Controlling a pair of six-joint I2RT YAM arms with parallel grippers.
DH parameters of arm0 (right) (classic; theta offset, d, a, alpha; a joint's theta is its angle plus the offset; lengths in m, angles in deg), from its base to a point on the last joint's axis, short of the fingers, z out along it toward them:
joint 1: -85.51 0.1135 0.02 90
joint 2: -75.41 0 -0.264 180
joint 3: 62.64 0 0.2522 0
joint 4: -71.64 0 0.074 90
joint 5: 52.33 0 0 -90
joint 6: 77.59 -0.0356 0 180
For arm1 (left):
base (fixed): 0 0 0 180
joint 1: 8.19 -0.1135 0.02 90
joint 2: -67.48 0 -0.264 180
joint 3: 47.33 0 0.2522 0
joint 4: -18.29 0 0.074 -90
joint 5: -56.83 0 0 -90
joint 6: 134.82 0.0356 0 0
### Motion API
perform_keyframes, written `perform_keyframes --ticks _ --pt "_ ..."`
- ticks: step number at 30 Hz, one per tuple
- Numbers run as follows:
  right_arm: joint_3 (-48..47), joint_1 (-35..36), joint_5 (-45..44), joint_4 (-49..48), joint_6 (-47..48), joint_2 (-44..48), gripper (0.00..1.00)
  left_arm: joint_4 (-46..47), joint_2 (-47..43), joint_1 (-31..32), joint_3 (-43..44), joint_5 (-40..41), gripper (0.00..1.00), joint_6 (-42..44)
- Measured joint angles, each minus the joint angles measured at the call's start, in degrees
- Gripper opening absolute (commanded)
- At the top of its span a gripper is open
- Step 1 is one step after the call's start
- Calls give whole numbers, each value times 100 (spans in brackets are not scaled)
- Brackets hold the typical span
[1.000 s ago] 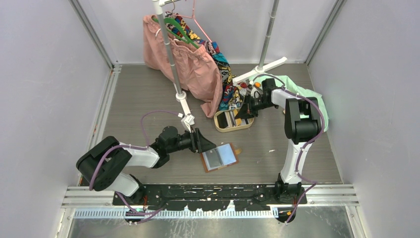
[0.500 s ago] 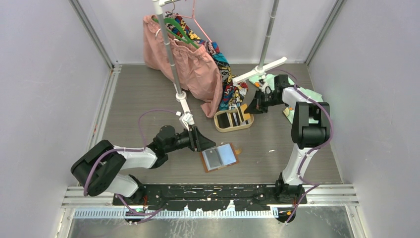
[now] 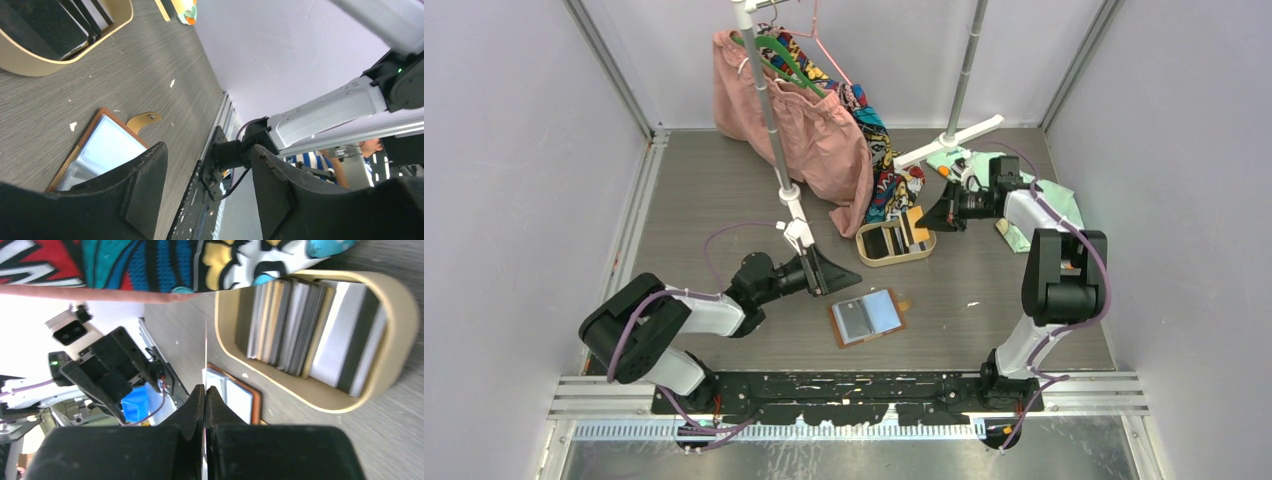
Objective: Put the credit cards into the card holder
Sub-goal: Pick up the credit card from the storage box.
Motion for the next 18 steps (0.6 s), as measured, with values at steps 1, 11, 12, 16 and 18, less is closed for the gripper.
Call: perform_keyframes --ticks 1,11,12,16,18 --pt "98 0 94 -96 -105 101 1 127 63 -4 0 2 65 -142" --pt "1290 48 999 -1427 -1532 1152 1 796 446 122 122 317 62 -918" --pt "1320 83 1047 -1475 -1569 1200 1 798 522 162 201 365 61 -918" --pt "1480 278 1226 -1593 -1582 1491 1 822 907 352 608 525 58 -896" --pt "1521 439 1281 -1604 -1528 1620 1 824 1047 413 796 588 56 -879"
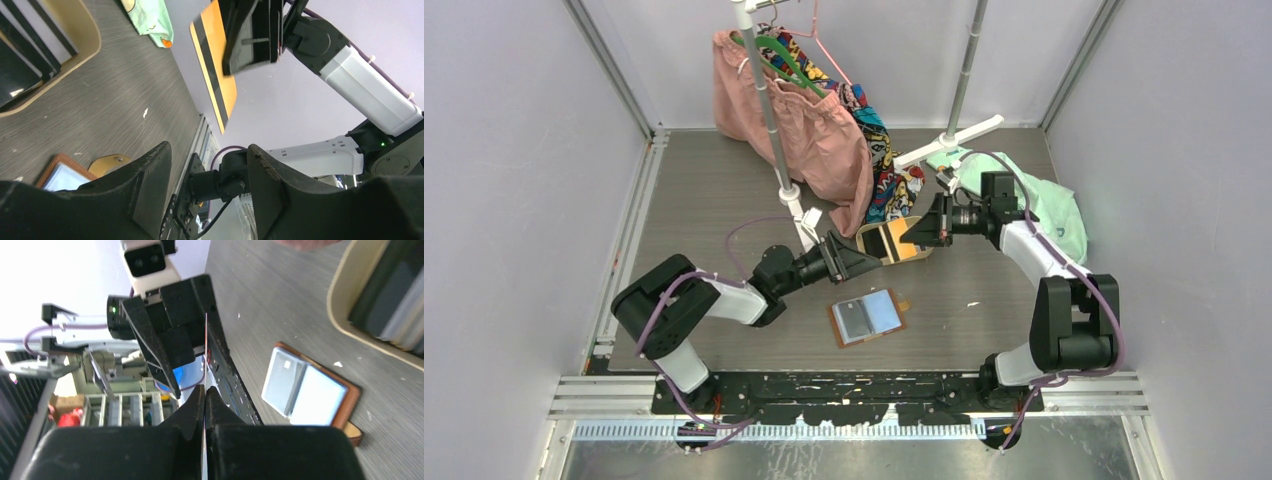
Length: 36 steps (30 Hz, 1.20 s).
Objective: Put the credit cards into the card holder
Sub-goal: Pick up the credit card from the storage box.
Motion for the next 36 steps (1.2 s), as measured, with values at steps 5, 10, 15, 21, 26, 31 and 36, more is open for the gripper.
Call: perform_keyframes --ticks 5,10,15,21,26,31,36 --pt "28 431 118 39 284 254 1 17 59 70 236 72 50 24" --pt "31 577 155 144 514 286 1 17 57 90 291 96 12 61" --pt "31 651 144 269 841 319 25 57 52 101 308 7 0 184" --pt "-92 697 192 1314 2192 409 40 -68 0 111 315 -389 0 702" --pt "-236 708 229 1998 3123 599 35 -522 -291 111 315 -925 0 1207" --pt "-262 730 240 2221 3442 610 12 -850 -376 111 341 -1303 0 1486" --pt "-262 754 227 2391 3718 610 1 -960 -378 111 382 -1484 23 1591"
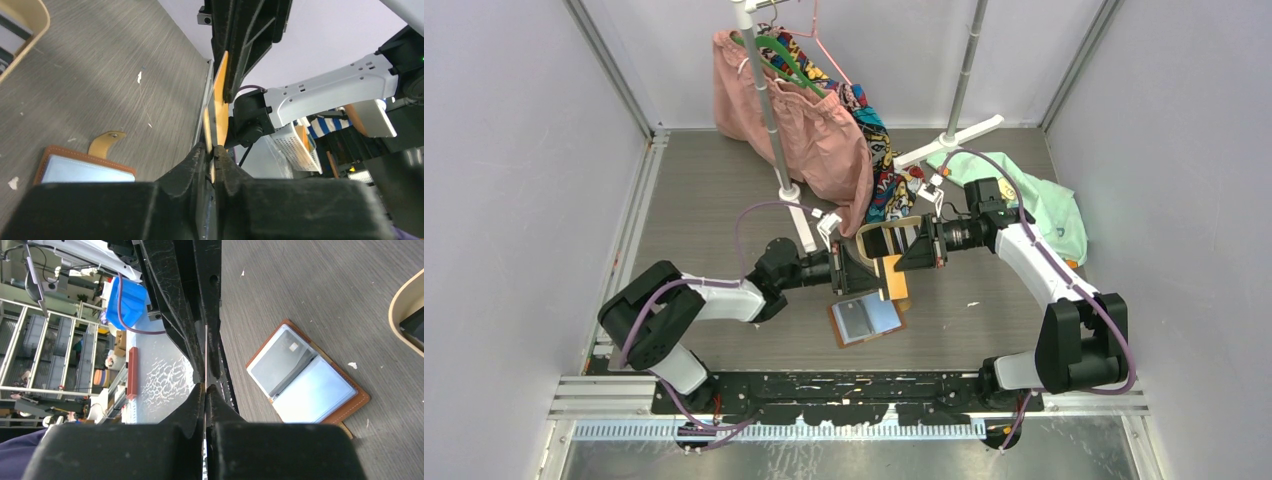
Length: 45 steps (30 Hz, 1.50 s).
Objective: Put the credit cards into the card holder
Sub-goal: Pick up the credit card from the storage box, then insert the credit card into the card holder.
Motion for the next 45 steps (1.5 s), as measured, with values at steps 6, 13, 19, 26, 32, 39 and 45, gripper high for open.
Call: perform_keyframes --ticks 6,13,19,26,32,39,45 --pt "411 52 -160 -664 -560 151 1 -868 -876 -2 -435 697 38 345" --pt "1613 317 -1279 -2457 -2354 153 1 -3272 -2763 179 -756 2234 44 605" --pt "1788 848 -2409 -3084 -3145 -11 1 -5110 -2872 654 -756 3359 47 160" --pt "1891 1043 -3032 -3311 -3394 -310 1 -5604 -2524 887 -756 3753 49 -293" --pt "1996 1110 -3141 -3403 -3473 -409 1 -5661 -1980 1029 -728 3801 49 -448" --pt "2041 1250 -3106 -3512 -3484 -570 1 -5779 -1600 1115 -553 3799 45 -603" --pt "2103 1255 -2994 -3652 -3526 -645 1 -5982 -1281 1145 -269 3799 38 -660"
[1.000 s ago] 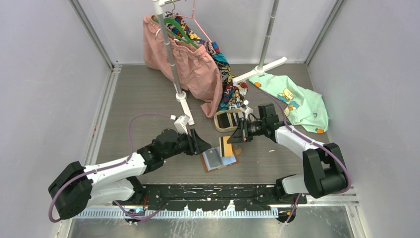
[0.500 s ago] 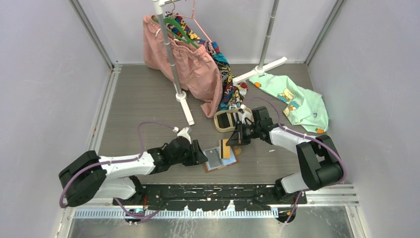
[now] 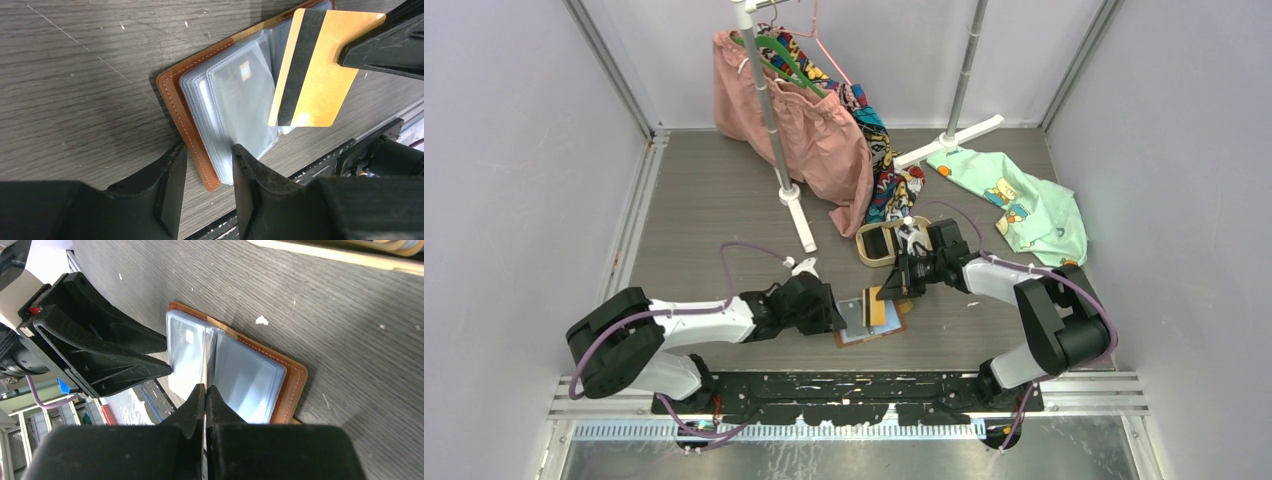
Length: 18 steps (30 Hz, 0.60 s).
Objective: Put the credit cards into the card holder
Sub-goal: Insert the credit card into the card holder.
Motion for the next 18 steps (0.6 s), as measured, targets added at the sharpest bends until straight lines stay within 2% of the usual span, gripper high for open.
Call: perform_keyframes --ticks 7,18 --pt "96 -22 291 -160 -33 -269 1 -492 267 4 411 225 34 44" --pt "396 -166 605 -356 -356 -496 1 -564 426 0 601 319 33 127"
